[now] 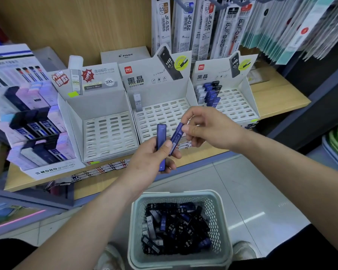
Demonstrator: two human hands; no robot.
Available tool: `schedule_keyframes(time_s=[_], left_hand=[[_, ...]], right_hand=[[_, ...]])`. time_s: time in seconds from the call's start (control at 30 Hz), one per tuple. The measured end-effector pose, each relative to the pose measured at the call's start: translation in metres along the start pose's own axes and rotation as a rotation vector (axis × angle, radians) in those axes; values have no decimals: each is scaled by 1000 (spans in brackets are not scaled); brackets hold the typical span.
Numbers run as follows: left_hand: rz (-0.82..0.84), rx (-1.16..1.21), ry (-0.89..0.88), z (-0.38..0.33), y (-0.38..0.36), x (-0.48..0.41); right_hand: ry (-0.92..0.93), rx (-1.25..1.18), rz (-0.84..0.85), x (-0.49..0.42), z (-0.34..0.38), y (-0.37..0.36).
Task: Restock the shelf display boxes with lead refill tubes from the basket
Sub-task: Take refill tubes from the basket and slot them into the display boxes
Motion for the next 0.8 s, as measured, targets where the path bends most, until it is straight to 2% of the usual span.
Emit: schedule_keyframes(time_s=[0.13, 0.27, 0.4, 0.53, 0.67, 0.8], left_hand=[[-14, -63, -5, -1, -1, -2], [-41, -126, 0, 0, -2, -4], [-81, -85, 56, 2, -2, -6], [-77, -51, 99, 6, -3, -5], [-29, -47, 129, 6, -6, 1], [-3, -71, 128, 4, -6, 2]], right_hand=[[2, -135, 22, 2, -1, 2], [41, -92, -13, 3, -1, 2], [16, -119, -72, 8, -6, 24], [2, -30, -308, 13, -16, 64], [-1, 207, -568, 14, -34, 102], [1, 284, -656, 10, -45, 114]])
Point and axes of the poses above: each hand's wrist, its own x-axis away from the middle knuckle, its own y-axis out of the back of the hand, z = x × y, the point moved 4 cm from there along -x, towards the middle knuckle, and after that the axes turned 6 degrees about z, right-handed, at the moved point
